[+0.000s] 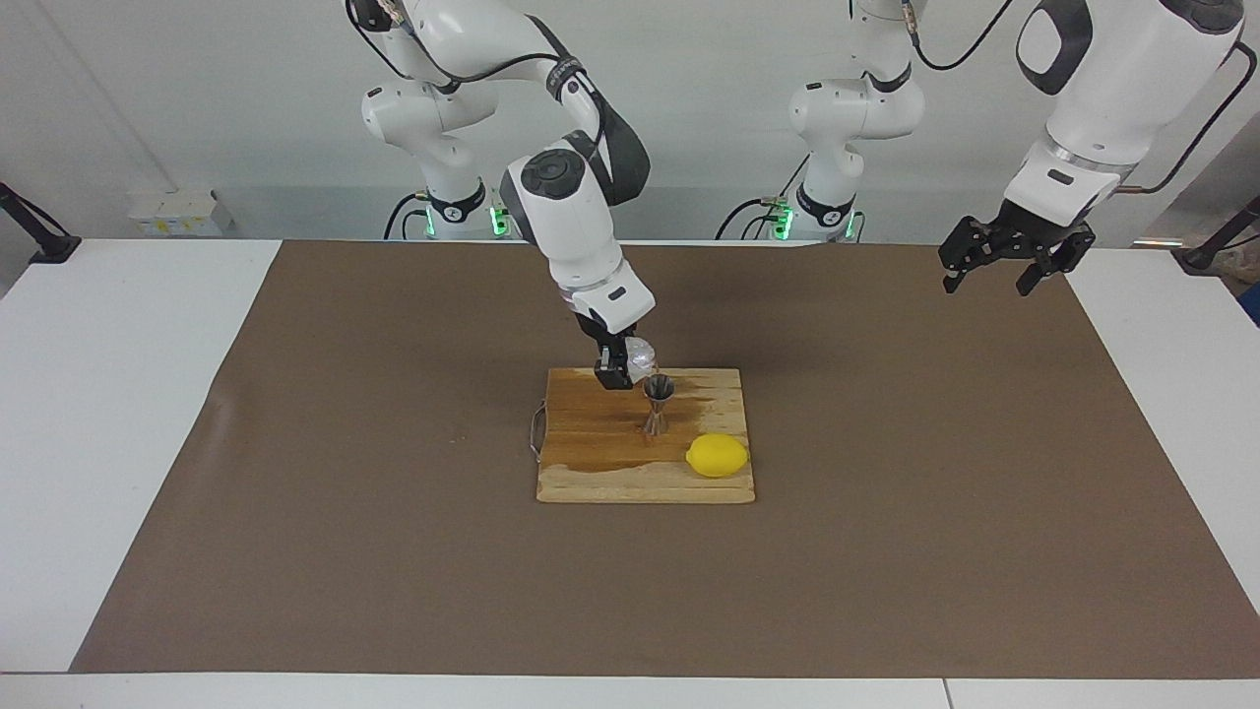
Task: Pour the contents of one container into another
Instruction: 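Lift the white cup and tilt it over the metal cup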
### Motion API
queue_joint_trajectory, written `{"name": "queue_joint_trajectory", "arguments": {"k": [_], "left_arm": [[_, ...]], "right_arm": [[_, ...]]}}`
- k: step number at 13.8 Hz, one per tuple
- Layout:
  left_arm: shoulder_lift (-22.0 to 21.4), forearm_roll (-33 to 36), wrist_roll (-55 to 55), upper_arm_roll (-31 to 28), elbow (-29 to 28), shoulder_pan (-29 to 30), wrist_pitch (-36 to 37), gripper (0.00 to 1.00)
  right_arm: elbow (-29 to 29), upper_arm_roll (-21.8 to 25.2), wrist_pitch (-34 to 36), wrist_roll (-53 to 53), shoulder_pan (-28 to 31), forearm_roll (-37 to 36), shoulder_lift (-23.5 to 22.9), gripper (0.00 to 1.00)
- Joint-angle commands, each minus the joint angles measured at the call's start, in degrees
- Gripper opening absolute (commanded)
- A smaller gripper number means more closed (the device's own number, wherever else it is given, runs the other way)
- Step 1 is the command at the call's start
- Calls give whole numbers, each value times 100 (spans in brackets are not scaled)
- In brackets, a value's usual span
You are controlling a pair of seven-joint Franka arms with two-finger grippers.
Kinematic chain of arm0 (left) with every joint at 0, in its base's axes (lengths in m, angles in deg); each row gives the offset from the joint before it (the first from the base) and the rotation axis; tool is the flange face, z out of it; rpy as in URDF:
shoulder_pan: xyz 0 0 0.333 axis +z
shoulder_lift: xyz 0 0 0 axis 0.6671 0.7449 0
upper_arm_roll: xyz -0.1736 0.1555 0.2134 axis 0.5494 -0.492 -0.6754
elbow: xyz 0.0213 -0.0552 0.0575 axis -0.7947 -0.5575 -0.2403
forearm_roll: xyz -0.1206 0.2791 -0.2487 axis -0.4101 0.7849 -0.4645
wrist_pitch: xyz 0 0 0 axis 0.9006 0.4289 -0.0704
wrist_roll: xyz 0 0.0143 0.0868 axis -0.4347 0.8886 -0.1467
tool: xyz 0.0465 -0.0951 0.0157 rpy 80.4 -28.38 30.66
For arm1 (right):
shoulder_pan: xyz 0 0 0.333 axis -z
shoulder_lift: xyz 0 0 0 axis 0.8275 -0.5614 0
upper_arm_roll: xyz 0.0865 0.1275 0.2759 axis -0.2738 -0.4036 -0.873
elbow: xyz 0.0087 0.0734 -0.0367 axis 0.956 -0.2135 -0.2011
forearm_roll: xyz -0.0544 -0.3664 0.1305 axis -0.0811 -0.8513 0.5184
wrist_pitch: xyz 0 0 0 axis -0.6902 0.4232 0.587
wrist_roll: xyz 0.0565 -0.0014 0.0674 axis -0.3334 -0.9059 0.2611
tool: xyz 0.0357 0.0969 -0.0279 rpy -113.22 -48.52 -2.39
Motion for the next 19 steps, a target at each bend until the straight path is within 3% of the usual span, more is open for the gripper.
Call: {"name": "queue_joint_trajectory", "arguments": {"k": [1, 10, 16, 19], "left_arm": [[23, 84, -11, 40, 74, 53, 105, 100], [23, 75, -11, 40, 74, 53, 114, 100], [23, 75, -20, 40, 74, 53, 105, 100], [23, 84, -20, 40, 74, 62, 105, 100]], "right_arm": [[82, 2, 44, -307, -84, -526, -64, 1], [90, -24, -360, -509, 12, -343, -125, 1], [82, -24, -852, -370, 56, 711, -38, 1], [-93, -24, -791, 488, 415, 1245, 164, 1]]}}
